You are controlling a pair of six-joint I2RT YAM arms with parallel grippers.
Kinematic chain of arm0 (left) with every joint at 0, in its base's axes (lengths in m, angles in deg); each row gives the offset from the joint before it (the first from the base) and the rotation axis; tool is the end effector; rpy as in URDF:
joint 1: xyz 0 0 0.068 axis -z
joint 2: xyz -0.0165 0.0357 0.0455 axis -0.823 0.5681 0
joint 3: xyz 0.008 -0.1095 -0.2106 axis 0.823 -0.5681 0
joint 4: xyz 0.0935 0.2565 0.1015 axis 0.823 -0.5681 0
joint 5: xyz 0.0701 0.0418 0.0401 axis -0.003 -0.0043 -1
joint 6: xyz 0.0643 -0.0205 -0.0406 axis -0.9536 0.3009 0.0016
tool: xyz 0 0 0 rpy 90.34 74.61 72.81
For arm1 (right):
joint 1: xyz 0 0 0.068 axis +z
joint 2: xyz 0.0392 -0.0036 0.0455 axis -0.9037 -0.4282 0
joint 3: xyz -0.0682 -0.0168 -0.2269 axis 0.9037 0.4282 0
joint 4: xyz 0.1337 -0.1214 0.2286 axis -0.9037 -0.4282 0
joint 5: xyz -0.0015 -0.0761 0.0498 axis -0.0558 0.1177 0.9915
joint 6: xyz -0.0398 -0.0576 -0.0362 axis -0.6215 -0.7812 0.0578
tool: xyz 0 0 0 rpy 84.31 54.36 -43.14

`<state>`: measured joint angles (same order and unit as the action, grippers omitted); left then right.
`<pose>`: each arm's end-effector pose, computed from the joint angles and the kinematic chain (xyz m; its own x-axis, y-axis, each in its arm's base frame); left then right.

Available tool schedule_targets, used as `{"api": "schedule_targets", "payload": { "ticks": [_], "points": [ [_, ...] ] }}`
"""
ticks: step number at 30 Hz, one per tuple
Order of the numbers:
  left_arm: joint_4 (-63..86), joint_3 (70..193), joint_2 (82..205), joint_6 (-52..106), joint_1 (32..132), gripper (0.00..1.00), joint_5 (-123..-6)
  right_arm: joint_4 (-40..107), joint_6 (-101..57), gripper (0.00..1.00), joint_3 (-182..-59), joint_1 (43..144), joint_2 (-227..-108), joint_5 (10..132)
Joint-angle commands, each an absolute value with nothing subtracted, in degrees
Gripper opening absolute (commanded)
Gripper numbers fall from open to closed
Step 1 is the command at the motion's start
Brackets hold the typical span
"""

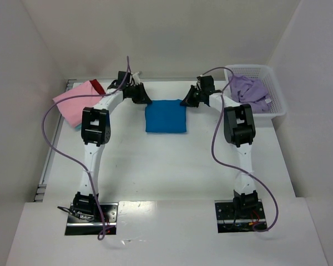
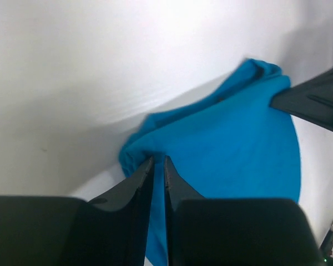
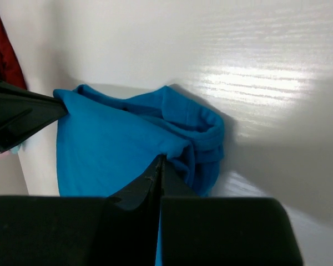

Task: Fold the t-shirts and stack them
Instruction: Fold the long partially folded tshirt into a neat square

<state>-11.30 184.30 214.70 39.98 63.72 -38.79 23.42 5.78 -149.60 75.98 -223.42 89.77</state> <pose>0.5744 -0.1226 0.1048 -0.8225 -0.2239 -0.5229 0.2127 0.7315 -0.6478 0.5344 0.1374 0.0803 -0.8291 0.3535 -0.4331 -0.0266 0.7488 0.6622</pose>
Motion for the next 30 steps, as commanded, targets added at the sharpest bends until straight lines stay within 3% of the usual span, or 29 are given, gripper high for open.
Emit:
{"api": "schedule_targets", "payload": {
  "ticks": [1,8,13,14,17,18,19,20,23,24,26,27,30],
  "points": [
    [-13.23,189.69,216.93,38.98,63.82,0.2,-40.63,23.51,3.65,0.01,-153.99,76.16,-224.08,87.67],
    [-16.05,193.21,216.85,37.22,62.77,0.25,-42.4,21.84,3.11,0.06,-156.8,76.16,-224.09,87.13],
    [-16.58,193.74,212.91,36.69,62.24,0.38,-41.35,20.69,1.36,0.07,-161.01,76.16,-221.37,86.52],
    [-17.28,194.44,212.2,35.91,61.72,0.48,-41.34,19.91,1.36,0.09,-161.54,76.16,-220.41,85.73],
    [-18.52,195.84,209.12,33.97,61.71,0.64,-41.34,18.59,-0.92,0.11,-162.25,76.16,-218.56,84.23],
    [-19.21,195.85,208.33,33.36,61.19,0.83,-41.34,18.58,-0.93,0.13,-162.25,76.16,-216.9,83.45],
    [-19.91,195.85,206.49,33.35,61.19,0.93,-41.34,18.58,-1.8,0.15,-161.64,76.16,-215.93,82.22],
    [-19.92,195.85,205.61,31.7,61.19,1.0,-41.34,17.97,-2.76,0.24,-161.64,76.16,-214.96,81.51],
    [-22.2,195.85,201.74,26.09,61.19,1.0,-41.87,17.97,-5.4,0.42,-157.61,76.16,-209.78,76.7],
    [-23.95,196.37,200.69,24.05,61.97,1.0,-44.05,17.97,-5.41,0.64,-156.38,76.16,-208.28,75.19],
    [-24.58,195.42,197.35,20.88,63.55,1.0,-47.92,19.28,-7.6,0.81,-152.51,76.16,-203.98,74.3],
    [-25.19,194.54,196.29,19.22,63.56,1.0,-50.72,19.28,-7.61,0.98,-151.45,75.55,-202.66,74.3],
    [-24.67,188.4,191.9,19.2,64.09,1.0,-53.29,19.99,-9.01,1.0,-146.97,75.02,-197.74,76.59]
  ]
}}
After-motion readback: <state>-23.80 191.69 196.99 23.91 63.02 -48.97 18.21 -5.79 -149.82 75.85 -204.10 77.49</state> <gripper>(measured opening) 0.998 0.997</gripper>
